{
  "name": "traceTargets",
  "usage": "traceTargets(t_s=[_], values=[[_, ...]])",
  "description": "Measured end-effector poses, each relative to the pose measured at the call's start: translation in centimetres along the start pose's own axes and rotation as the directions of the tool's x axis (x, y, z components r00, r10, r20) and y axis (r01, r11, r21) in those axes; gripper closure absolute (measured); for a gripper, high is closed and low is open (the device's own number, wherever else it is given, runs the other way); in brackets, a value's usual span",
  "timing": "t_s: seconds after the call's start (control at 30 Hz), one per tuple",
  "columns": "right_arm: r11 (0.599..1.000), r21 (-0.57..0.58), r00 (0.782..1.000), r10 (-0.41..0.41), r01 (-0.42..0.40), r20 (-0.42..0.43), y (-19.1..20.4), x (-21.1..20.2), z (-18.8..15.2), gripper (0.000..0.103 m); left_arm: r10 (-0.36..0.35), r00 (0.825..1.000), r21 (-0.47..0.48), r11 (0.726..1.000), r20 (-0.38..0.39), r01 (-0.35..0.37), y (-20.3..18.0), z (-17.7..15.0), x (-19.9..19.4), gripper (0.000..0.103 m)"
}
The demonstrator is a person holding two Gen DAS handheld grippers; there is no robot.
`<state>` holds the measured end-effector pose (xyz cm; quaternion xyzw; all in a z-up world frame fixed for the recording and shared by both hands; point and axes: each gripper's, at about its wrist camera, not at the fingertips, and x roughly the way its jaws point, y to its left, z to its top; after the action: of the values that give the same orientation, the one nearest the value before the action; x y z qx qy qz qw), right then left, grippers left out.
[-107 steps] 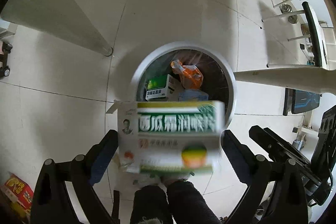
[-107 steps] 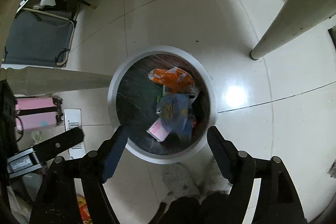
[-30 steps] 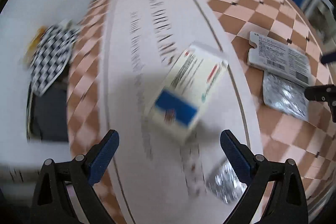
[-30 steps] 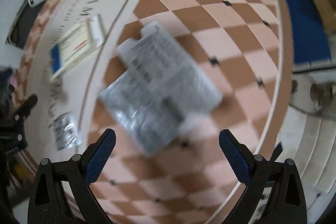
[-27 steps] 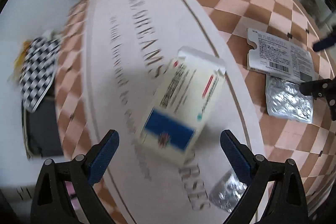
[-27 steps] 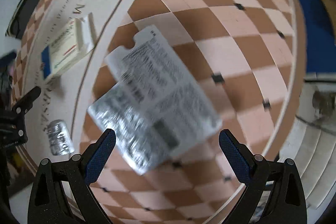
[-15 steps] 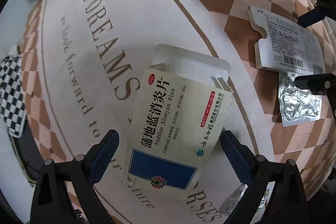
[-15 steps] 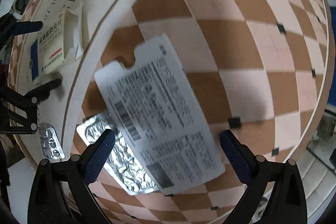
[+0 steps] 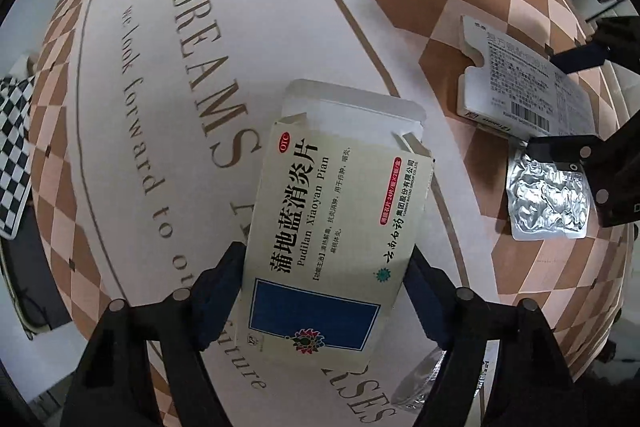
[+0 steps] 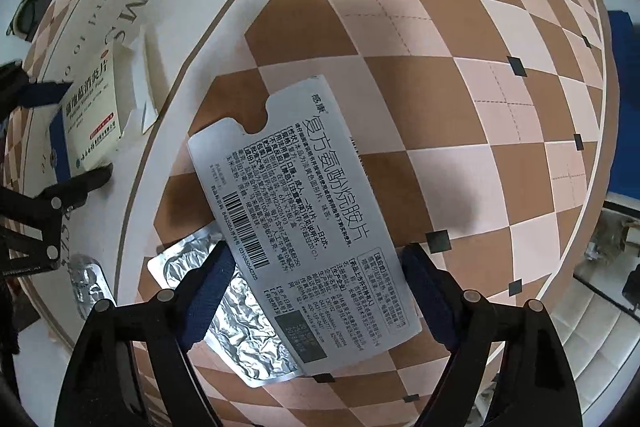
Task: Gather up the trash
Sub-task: 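Grasp the cream Pudilan medicine box with the left tool while the right tool grasps the white leaflet, then carry the box and leaflet over the bin and open both tools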
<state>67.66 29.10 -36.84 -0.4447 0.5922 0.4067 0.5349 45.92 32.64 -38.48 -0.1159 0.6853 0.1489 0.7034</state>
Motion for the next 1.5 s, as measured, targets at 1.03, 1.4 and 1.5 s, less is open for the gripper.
traceTargets(t_s=[1.03,1.4,1.5], values=[[0.784,0.376,0.861,0.381,-0.494,0.337,9.2,-4.9,-26.7,0.019,-0.030,0.932,-0.535,0.812,0.361,0.234,-4.6,-26.5,-11.6,0.028],[0.662,0.483,0.817,0.420,-0.573,0.394,26.1,-0.3,-45.5,0.019,-0.124,0.941,-0.492,0.826,0.316,0.274,-7.7,-44.9,-8.9,0.028],[0.620,0.523,0.811,0.445,-0.585,0.380,30.2,2.3,-50.1,0.019,-0.149,0.951,-0.489,0.830,0.272,0.269,-9.1,-48.5,-7.4,0.028]])
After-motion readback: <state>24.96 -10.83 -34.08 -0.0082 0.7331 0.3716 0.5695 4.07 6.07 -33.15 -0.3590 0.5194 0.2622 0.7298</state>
